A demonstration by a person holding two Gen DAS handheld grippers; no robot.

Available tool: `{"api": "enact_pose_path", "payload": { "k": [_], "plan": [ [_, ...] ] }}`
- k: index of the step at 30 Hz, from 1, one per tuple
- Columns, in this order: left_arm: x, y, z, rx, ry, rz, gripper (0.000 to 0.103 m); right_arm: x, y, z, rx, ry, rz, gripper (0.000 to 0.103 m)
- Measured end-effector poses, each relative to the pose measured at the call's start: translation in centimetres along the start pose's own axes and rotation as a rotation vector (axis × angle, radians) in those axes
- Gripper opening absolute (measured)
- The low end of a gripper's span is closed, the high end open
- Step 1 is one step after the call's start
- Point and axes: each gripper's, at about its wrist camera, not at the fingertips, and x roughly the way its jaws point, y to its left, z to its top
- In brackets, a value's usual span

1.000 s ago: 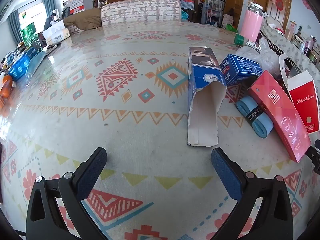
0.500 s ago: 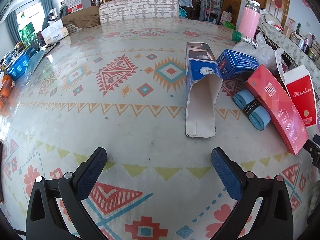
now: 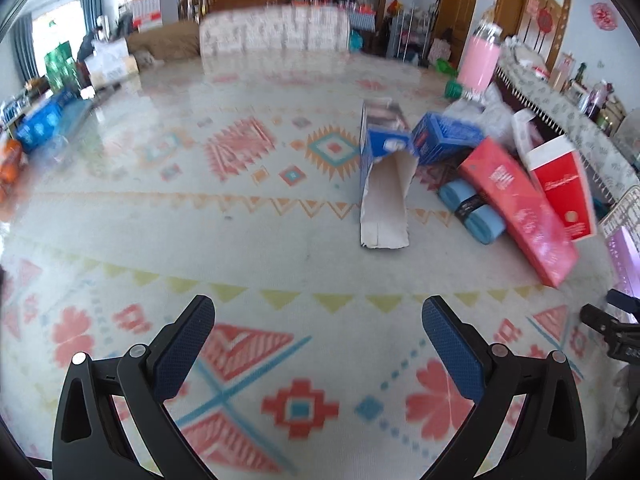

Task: Collect trash
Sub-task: 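Move left tool to torn blue-white carton while right tool approaches red-white striped box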

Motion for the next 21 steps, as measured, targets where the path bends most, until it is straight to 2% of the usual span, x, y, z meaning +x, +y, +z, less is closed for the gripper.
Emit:
{"api": "enact_pose_path", "payload": {
  "k": [4, 10, 18, 21],
  "plan": [
    [-3.6, 0.3, -0.7, 0.052, -0.078, 0.016, 0.103, -0.7, 0.1, -1.2, -0.016, -0.027, 0.010, 0.103],
    [-5.0, 1.0, 0.1, 0.056, -0.091, -0.003, 0.103, -1.5, 0.0, -2.2, -0.022, -0.039, 0.011, 0.103],
    [-4.6, -1.3, 4.0, 0.111, -0.113, -0.019, 0.103, -1.9, -0.3, -2.7, -0.043, -0.035, 0.030, 0.103],
    [-3.2, -2.3, 6.6, 0.127, -0.117, -0.016, 0.103, -2.0, -0.2, -2.8, -0.048, -0.032, 0.034, 0.103]
  ]
}}
